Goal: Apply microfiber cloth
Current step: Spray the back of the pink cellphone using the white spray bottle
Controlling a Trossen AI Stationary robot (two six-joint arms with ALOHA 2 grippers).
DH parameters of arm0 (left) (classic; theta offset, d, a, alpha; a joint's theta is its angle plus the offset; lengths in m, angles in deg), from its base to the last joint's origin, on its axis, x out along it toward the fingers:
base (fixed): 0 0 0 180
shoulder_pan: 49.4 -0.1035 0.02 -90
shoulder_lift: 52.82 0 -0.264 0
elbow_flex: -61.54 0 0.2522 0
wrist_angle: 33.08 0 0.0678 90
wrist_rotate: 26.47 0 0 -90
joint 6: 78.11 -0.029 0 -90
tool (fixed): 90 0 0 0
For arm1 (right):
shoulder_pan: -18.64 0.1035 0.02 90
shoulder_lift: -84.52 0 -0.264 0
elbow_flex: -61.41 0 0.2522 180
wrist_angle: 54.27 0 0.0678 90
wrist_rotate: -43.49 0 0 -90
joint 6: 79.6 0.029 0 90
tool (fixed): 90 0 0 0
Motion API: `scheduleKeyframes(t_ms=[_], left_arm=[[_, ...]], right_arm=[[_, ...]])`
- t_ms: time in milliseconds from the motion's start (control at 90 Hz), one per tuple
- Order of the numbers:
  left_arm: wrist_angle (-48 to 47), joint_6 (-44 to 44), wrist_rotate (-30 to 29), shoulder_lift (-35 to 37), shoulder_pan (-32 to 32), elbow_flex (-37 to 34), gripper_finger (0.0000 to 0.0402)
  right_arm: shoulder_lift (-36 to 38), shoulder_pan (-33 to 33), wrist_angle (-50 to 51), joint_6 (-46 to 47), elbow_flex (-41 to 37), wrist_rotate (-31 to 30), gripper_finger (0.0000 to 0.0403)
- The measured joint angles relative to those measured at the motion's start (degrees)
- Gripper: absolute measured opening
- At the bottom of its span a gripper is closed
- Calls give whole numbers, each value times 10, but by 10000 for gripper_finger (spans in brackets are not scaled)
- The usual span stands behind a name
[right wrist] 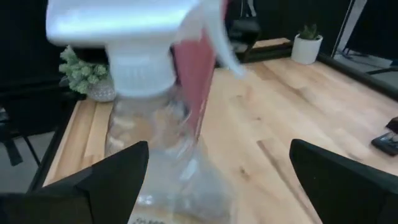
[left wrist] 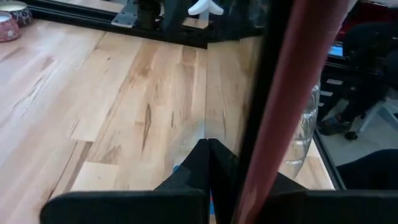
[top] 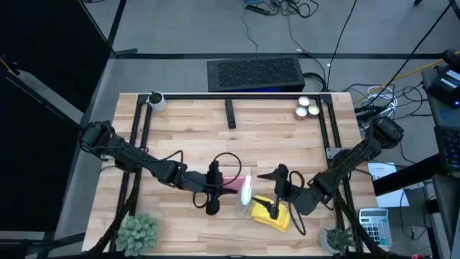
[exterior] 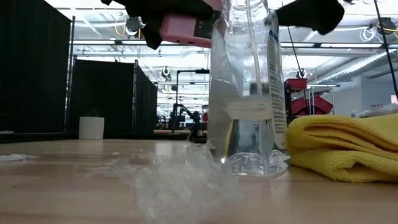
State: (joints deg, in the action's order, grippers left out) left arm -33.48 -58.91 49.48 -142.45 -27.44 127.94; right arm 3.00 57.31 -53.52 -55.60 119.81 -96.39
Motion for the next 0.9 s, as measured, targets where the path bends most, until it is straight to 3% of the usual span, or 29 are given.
scheduleKeyframes(t_ms=[278, 667, 900], left_arm=[[-1, 10, 5, 0, 10, 0, 9], [-3, 15, 5, -1, 12, 0, 9], [-9, 15, 4, 9, 16, 0, 9]], right_arm=[[-9, 3, 24, 27, 0, 25, 373], [-10, -10, 29, -4, 0, -8, 373], [59, 26, 29, -34, 0, -1, 373]])
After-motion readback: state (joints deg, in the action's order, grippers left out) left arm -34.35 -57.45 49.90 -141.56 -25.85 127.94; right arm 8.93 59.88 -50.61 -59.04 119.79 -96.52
